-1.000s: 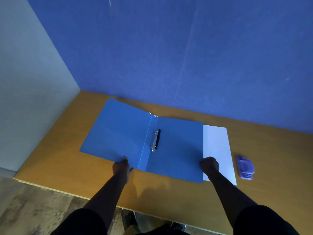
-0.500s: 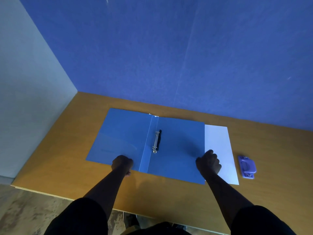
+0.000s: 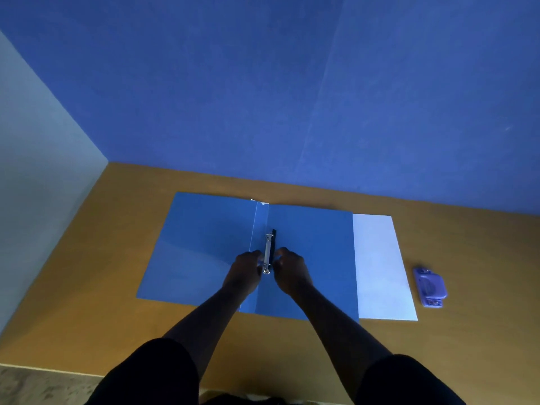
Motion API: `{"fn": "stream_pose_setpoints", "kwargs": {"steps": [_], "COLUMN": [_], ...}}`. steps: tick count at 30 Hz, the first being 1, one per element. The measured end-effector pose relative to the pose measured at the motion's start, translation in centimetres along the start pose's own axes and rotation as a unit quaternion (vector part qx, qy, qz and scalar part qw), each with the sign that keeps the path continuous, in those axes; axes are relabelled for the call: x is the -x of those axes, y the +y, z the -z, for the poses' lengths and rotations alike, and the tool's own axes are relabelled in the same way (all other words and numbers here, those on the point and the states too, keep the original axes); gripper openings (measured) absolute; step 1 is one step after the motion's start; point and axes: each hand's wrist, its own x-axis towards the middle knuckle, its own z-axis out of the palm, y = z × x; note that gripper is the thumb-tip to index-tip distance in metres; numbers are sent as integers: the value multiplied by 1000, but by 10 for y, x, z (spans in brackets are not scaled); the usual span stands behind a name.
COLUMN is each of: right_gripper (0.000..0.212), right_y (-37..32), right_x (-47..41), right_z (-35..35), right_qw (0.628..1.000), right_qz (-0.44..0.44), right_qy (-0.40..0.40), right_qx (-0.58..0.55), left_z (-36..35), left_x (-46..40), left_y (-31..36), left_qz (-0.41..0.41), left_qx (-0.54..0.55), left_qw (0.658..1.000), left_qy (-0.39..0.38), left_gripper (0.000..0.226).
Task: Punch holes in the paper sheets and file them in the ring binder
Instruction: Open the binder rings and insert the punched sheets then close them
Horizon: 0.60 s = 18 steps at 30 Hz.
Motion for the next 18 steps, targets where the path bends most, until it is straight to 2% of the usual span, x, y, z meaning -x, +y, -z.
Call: {"fn": "stream_pose_setpoints", "kwargs": {"steps": [5,8,10,13,18], "right_gripper": [29,7,13,11,7], "right_y": [-7,-14,-19,-21,-22], "right_x": [-19,-24,-26,-28,-35], "right_z": [-14,-21,-23,-21,-15], "right_qw": [993,977,974,979,962], "right_qz": [-88,-159,-174,-186,-247], "right_qy": [35,55,70,42,34], "right_qx": [-72,-134,-125,-69,-109], "left_z": [-2,-2,-2,-2,-3], "left_x": [-7,-12,-13,-14,-14], "left_y": [-5,-10,-12,-15,-17], "left_qz": [-9,-18,-13,-16,-8], "left_qx": [40,43,47,53,85], "left_qw": [999,999,999,998,996], "left_qy": [-7,-16,-21,-24,-26], "left_gripper": [15,15,16,18,18]}}
